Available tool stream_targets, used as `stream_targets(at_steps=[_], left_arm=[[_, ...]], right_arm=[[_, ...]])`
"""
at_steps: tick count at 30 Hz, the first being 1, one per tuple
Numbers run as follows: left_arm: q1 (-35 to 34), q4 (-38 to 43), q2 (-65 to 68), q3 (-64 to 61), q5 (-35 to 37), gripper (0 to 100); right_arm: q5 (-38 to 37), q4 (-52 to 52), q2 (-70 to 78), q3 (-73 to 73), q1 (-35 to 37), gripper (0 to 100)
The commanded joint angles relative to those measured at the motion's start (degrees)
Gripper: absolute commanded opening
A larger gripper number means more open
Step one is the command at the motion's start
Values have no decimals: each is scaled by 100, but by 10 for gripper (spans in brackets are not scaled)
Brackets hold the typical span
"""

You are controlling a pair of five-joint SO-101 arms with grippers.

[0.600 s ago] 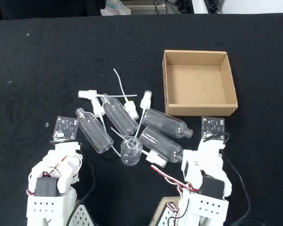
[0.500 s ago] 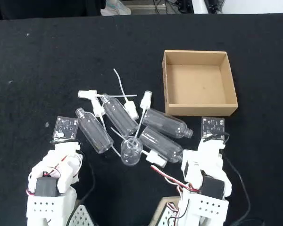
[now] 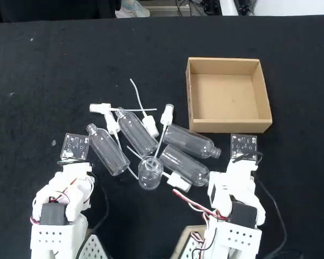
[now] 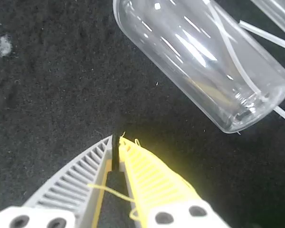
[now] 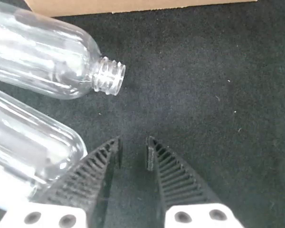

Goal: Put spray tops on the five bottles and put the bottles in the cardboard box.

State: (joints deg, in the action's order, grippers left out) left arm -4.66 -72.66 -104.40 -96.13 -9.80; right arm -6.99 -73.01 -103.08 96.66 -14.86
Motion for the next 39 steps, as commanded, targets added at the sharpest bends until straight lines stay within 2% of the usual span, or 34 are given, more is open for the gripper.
stream_targets(at_steps=[1,39], left_arm=[[-40,-44,-44,-127,-44,30],[-40,-44,-44,-127,-44,30]], right_arm=[[-9,-62,-479,-4,-26,71],[-18,132,-523,-13,-70,74]])
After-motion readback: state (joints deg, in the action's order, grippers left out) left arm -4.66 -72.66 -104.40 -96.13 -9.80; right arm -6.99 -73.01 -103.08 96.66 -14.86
